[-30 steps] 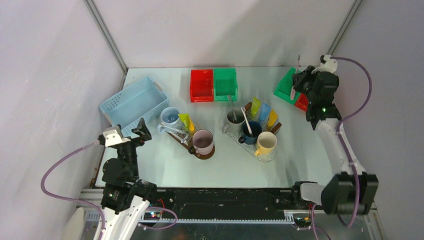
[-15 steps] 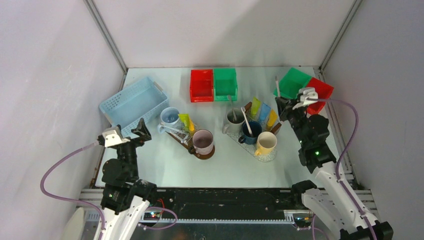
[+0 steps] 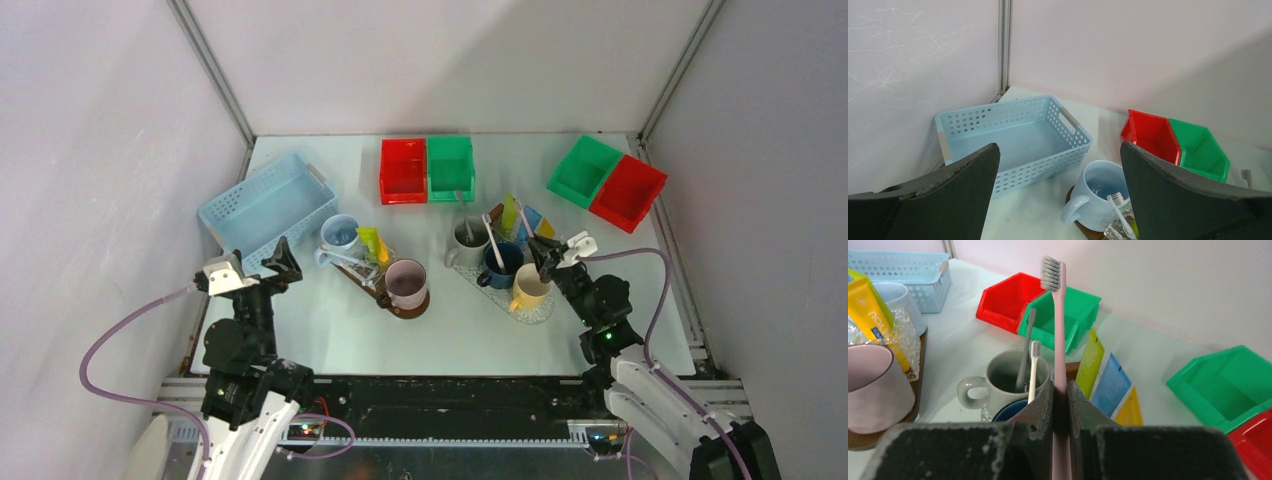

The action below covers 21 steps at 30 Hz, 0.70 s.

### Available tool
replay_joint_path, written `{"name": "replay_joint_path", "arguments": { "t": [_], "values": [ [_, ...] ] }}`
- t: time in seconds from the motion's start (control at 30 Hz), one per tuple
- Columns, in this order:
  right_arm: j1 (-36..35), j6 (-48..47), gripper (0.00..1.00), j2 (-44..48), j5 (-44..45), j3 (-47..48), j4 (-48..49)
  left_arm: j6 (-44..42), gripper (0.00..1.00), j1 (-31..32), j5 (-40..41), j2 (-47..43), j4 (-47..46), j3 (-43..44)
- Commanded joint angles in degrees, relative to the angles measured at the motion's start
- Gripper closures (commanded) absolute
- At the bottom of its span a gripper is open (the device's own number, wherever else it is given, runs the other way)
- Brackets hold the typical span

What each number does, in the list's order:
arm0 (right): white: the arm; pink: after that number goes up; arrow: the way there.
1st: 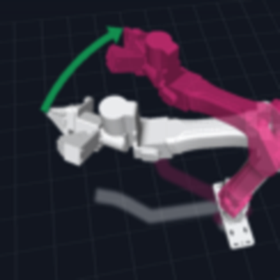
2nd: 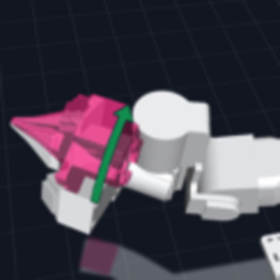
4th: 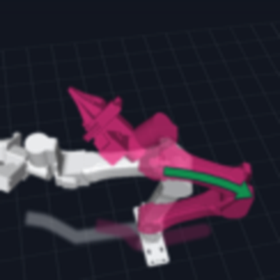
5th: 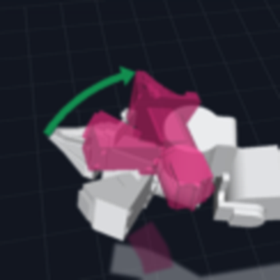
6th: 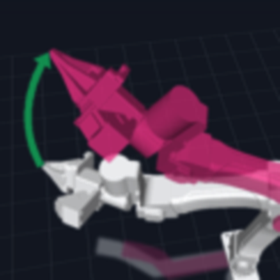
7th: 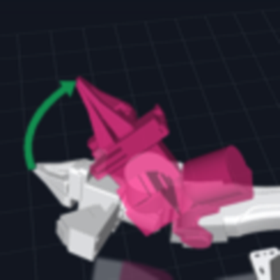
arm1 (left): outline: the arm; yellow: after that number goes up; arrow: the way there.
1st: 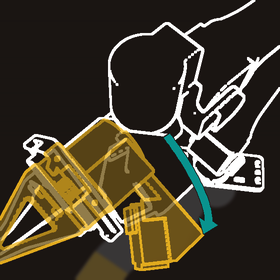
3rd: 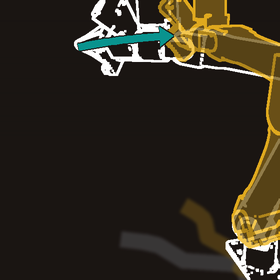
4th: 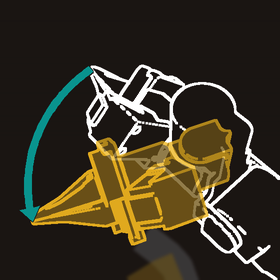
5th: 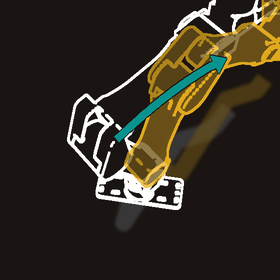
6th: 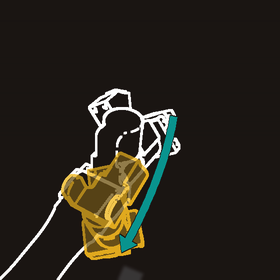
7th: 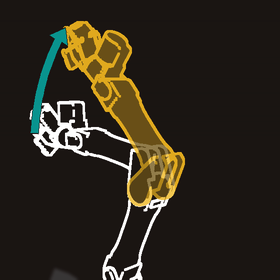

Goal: Prepare toiletry sets of a toothbrush and toothpaste on the tray
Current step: Place the toothbrush in the cup.

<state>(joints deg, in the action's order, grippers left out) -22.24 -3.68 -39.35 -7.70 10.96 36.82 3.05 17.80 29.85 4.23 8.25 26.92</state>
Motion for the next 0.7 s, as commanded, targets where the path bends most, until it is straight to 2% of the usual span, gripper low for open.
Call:
{"name": "replay_joint_path", "arguments": {
  "t": [0.0,0.27,0.43,0.67],
  "values": [
    [-0.8,0.1,1.0,-3.4,-1.4,-3.0,13.8,0.7,0.02,-0.5,0.6,-0.2,-0.5,-0.3],
    [-1.5,0.1,1.0,-10.1,-0.7,-6.5,22.1,0.6,0.02,-0.4,0.6,0.0,-0.7,-0.5],
    [-1.7,-0.5,1.0,-11.5,-0.8,-7.5,22.4,0.6,0.02,-0.5,0.7,0.2,-0.6,-0.5],
    [-1.7,-1.5,0.94,-11.3,-1.2,-7.6,21.5,0.5,0.02,-0.5,0.7,0.3,-0.7,-0.6]
  ]
}}
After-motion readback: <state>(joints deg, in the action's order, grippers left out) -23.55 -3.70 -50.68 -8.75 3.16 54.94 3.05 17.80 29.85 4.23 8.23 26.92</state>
